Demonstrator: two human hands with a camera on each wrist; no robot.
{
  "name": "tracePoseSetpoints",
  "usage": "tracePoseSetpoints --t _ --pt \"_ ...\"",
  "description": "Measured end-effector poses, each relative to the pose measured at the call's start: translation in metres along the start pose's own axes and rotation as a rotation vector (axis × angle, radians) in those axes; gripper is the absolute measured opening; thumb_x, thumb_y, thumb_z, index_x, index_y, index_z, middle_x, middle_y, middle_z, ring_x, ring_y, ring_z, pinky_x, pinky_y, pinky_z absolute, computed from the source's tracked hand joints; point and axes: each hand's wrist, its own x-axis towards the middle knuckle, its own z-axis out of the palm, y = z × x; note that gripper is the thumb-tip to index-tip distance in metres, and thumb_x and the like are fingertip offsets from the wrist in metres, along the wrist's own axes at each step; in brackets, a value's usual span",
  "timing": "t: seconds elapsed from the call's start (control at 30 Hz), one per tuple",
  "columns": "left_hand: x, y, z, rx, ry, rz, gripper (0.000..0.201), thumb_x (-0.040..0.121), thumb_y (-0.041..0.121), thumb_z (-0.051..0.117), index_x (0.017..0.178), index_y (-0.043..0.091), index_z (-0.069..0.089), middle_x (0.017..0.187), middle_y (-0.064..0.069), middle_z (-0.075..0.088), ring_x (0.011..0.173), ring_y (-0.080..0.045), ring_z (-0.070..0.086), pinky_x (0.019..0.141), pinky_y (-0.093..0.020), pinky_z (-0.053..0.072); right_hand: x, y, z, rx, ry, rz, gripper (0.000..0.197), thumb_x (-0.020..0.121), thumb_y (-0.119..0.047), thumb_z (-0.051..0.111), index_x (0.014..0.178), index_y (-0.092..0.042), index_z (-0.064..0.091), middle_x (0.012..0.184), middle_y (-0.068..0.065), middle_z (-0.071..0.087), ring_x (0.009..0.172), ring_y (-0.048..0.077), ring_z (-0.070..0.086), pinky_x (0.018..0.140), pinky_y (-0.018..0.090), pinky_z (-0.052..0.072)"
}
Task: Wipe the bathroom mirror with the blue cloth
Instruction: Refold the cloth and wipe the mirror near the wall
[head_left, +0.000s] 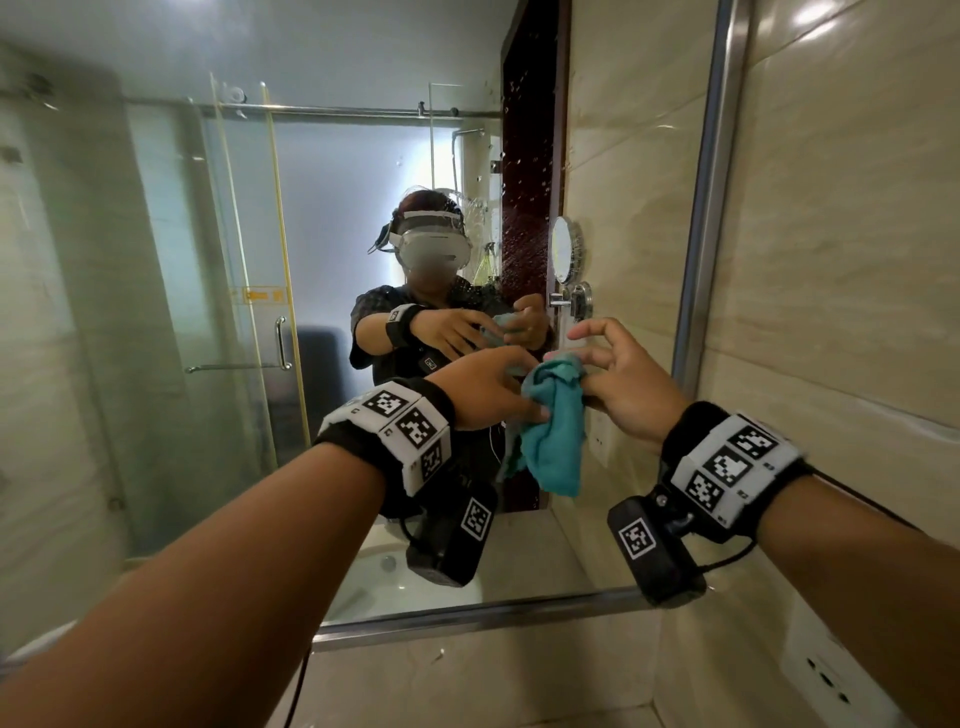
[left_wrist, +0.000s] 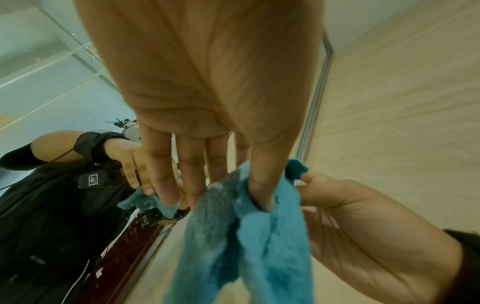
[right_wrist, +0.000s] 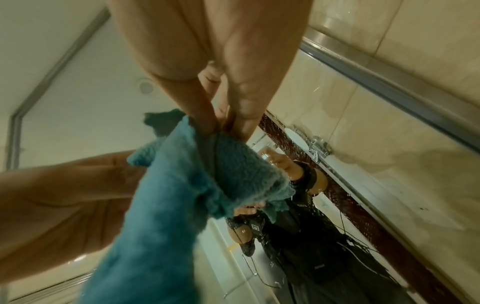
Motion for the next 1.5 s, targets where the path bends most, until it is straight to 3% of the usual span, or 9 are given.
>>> tracePoseSetpoints --t 0.23,0.37,0.5,0.67,0.8,1.03,1.27,1.4,1.5 --pt "0.004 -0.008 0.001 0.148 0.265 -0.022 0.028 0.086 0.025 0.064 0.105 0.006 0.056 0.099 -0.009 0.061 0.09 -0.023 0.057 0.08 -0.034 0.051 -0.006 -0.007 -0.002 -0.087 -0.064 0.164 0.012 0.092 -0.025 0.056 0.102 -0.027 0.061 0.106 -0.004 0.062 0.099 0.015 0.06 0.081 0.038 0.053" --pt "0.005 -0.013 -0.001 0.035 0.25 -0.005 0.024 0.083 0.019 0.068 0.102 0.012 0.056 0.1 -0.011 0.066 0.091 -0.025 0.062 0.082 -0.041 0.053 0.0 -0.002 0.001 -0.253 0.015 0.099 0.027 0.083 -0.001 0.064 0.098 -0.021 0.055 0.097 0.007 0.063 0.092 0.024 0.065 0.068 0.037 0.058" --pt "0.003 -0.02 -0.011 -0.05 0.21 0.009 0.027 0.083 0.011 0.064 0.106 0.018 0.051 0.098 -0.014 0.066 0.088 -0.03 0.065 0.076 -0.047 0.056 0.007 0.004 -0.006 -0.353 0.118 0.141 0.014 0.086 -0.01 0.06 0.093 -0.021 0.064 0.093 0.007 0.066 0.086 0.021 0.065 0.078 0.038 0.057" --pt "0.002 -0.034 -0.012 0.079 0.217 0.028 0.034 0.082 0.011 0.065 0.107 0.024 0.046 0.108 -0.007 0.06 0.092 -0.026 0.061 0.079 -0.04 0.055 0.005 0.004 -0.001 -0.114 -0.048 0.334 0.022 0.092 -0.008 0.047 0.106 -0.003 0.063 0.097 0.013 0.065 0.082 0.023 0.063 0.068 0.026 0.051" --pt "0.002 -0.034 -0.008 0.207 0.293 0.153 0.031 0.078 0.011 0.068 0.095 0.034 0.056 0.116 -0.002 0.049 0.111 -0.023 0.044 0.1 -0.04 0.038 0.004 0.002 0.005 0.097 -0.001 0.381 0.017 0.094 -0.001 0.04 0.099 0.0 0.056 0.092 0.017 0.063 0.073 0.021 0.064 0.05 0.022 0.053" --pt "0.005 -0.028 0.0 0.258 0.116 0.049 0.056 0.085 0.041 0.064 0.136 0.028 0.046 0.128 -0.001 0.055 0.112 -0.018 0.053 0.096 -0.027 0.041 0.005 0.001 0.006 0.281 0.033 0.328 0.023 0.091 0.007 0.037 0.096 -0.009 0.052 0.1 0.015 0.057 0.087 0.023 0.058 0.069 0.031 0.055" --pt "0.006 -0.03 0.001 0.18 0.193 0.127 0.041 0.08 0.032 0.072 0.115 0.017 0.057 0.102 0.0 0.063 0.089 -0.015 0.056 0.082 -0.028 0.047 0.006 -0.006 0.005 0.127 -0.027 0.173 0.03 0.091 0.004 0.047 0.11 -0.018 0.053 0.107 0.007 0.057 0.084 0.016 0.059 0.063 0.027 0.054" --pt "0.008 -0.027 -0.009 0.136 0.281 0.162 0.03 0.08 0.016 0.069 0.107 0.015 0.057 0.098 -0.001 0.062 0.081 -0.013 0.056 0.07 -0.024 0.047 0.006 -0.008 0.001 -0.154 -0.243 0.141 0.047 0.084 -0.002 0.061 0.114 -0.038 0.056 0.119 -0.004 0.059 0.105 0.019 0.058 0.088 0.041 0.049" --pt "0.012 -0.023 -0.015 0.116 0.292 0.165 0.033 0.08 0.011 0.068 0.11 0.015 0.056 0.102 -0.004 0.062 0.082 -0.016 0.059 0.071 -0.028 0.053 0.007 -0.007 0.004 -0.092 -0.204 0.089 0.041 0.082 0.005 0.062 0.105 -0.028 0.058 0.103 -0.001 0.066 0.089 0.014 0.066 0.076 0.033 0.058"
